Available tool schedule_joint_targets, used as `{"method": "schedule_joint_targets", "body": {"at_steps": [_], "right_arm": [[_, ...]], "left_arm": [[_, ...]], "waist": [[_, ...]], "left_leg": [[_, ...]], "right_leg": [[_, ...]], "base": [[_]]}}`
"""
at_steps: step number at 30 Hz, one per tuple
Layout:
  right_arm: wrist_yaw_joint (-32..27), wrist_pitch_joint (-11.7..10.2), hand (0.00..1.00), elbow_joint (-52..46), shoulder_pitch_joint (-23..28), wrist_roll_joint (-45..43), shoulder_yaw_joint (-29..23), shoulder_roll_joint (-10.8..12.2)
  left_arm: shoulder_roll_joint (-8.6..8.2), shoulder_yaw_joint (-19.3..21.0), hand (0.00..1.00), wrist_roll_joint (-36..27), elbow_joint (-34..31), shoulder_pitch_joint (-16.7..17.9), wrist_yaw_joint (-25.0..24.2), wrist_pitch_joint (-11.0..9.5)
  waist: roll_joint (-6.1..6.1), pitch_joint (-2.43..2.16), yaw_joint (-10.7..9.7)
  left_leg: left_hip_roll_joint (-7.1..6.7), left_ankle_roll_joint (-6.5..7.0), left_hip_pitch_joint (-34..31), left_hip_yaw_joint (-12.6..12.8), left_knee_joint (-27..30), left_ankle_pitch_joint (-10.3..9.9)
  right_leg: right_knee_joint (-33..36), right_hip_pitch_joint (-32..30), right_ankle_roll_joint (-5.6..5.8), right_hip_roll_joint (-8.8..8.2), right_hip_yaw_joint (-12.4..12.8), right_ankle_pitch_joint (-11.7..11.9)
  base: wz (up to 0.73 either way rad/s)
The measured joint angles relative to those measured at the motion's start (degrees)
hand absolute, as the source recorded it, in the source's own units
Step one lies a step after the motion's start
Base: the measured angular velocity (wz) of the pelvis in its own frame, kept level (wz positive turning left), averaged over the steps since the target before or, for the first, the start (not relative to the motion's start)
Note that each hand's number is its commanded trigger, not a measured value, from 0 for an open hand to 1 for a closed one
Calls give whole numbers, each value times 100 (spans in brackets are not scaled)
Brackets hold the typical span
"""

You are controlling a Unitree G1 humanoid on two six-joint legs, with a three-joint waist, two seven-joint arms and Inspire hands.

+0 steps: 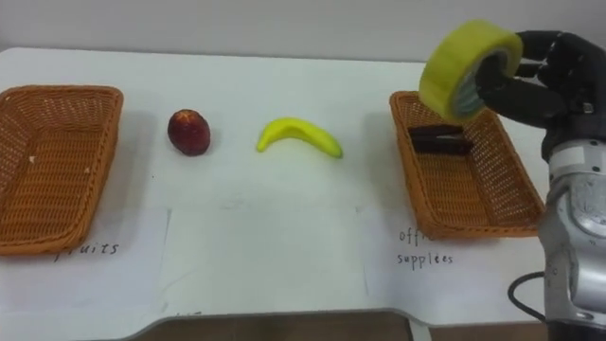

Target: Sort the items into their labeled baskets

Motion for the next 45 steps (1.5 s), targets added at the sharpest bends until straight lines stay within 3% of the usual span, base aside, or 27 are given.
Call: {"method": "schedule_joint_targets", "body": {"at_steps": [8, 18, 27, 40, 43, 44, 45], "right_arm": [[-105, 7, 100, 181, 313, -20, 1, 0], [-170, 7, 100, 181, 344, -15, 1, 0], [-176, 6, 100, 186, 478, -15, 1, 0], [-279, 6, 99, 208, 759, -40, 3, 2], [-298, 6, 39, 207, 830, -40, 3, 2], [-298, 6, 6, 207, 842, -41, 3, 2], [-298, 6, 0, 207, 857, -41, 4, 2]], "left_arm": [[0, 4, 0, -181, 3, 86, -4, 1], [0, 6, 0, -181, 0, 84, -11, 1], [-1, 5, 0, -178, -10, 59, -1, 1], [-3, 8, 0, -174, -13, 15, 9, 1], [-5, 8, 0, -171, -10, 17, 18, 3], [-5, 8, 0, -171, -11, 17, 22, 4], [-5, 8, 0, -171, -11, 18, 52, 12]], "waist": [[82, -29, 15], [43, -4, 11], [103, 35, 5], [101, 35, 37], [100, 35, 58], [100, 35, 62], [100, 35, 65]], "left_leg": [[5, 0, -14, 45, -22, 0], [6, -1, -7, 70, -41, -1], [4, -1, 43, 80, -61, -1], [6, -1, 96, 87, -86, -1], [7, -1, 96, 91, -88, -1], [7, -1, 96, 93, -90, -1], [7, -1, 96, 95, -92, -1]], "right_leg": [[4, -43, 0, 0, 6, 0], [1, -51, 0, 1, 11, 0], [-4, -46, 0, 2, 23, 0], [-1, 12, 0, 2, 17, 0], [-1, 7, 0, 2, 13, 0], [-1, 6, 0, 2, 14, 0], [-1, 3, 0, 2, 14, 0]], "base": [[-2], [-1], [0], [0], [0], [0], [0]]}}
